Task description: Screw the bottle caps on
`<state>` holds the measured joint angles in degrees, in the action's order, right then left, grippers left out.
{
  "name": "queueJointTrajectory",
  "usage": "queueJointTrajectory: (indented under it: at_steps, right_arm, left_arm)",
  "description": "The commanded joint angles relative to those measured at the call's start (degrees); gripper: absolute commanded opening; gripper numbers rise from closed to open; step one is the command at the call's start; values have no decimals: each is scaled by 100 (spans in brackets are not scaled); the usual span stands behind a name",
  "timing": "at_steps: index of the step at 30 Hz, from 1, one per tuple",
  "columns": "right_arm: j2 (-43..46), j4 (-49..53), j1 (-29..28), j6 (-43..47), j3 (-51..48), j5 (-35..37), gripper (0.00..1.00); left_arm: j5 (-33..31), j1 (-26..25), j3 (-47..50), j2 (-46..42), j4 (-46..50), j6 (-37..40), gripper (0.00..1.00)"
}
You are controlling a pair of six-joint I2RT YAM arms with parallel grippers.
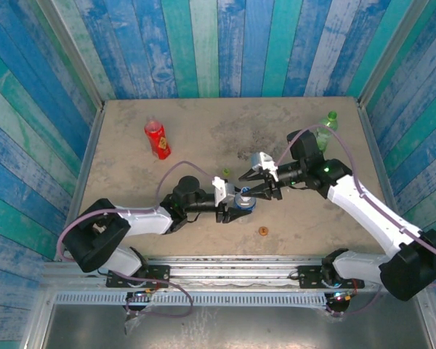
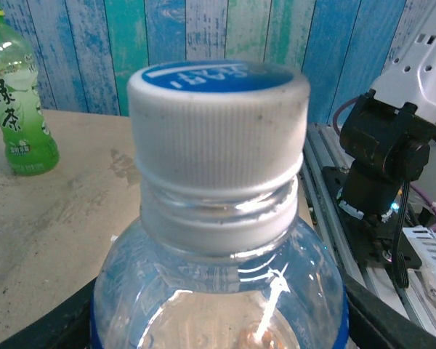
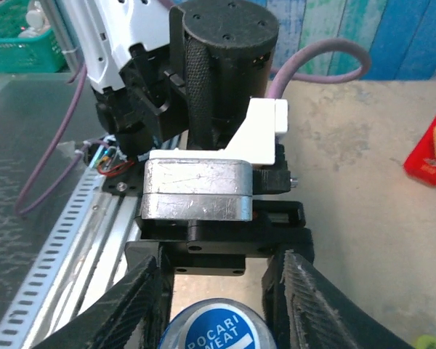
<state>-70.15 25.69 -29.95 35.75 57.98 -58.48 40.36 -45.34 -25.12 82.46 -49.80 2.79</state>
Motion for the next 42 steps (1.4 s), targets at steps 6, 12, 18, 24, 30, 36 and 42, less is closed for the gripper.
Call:
queueJointTrajectory:
  at_steps: [6,12,18,24,30,36,42]
  right_arm:
    - [-99,479,16,214,64,-257,44]
    - [-166,495,35,235,73,-244,44]
    - [-200,502,34,139,74,-191,32]
    - [-177,457,34,-58,14,94,27]
    - [157,-547,-27,-1450,-438,1257,26]
    - [565,-1712,-392,-3683,-1150,3996,22]
    - [454,-2104,-1494,-4991,-1399,7008,18]
  left_arm:
    - [129,8,-45,-452,93,61,55]
    - [123,8,-6,-536,76,36,55]
    - [10,7,66,-527,-106,3,55]
    - [-529,17,78,-539,-482,-178,54]
    - [-1665,25,-538,-495,28,-159,54]
    - [-3044,61,-1045,-237,93,-249,54]
    - [-3382,140,-1935,166,606,-60,53]
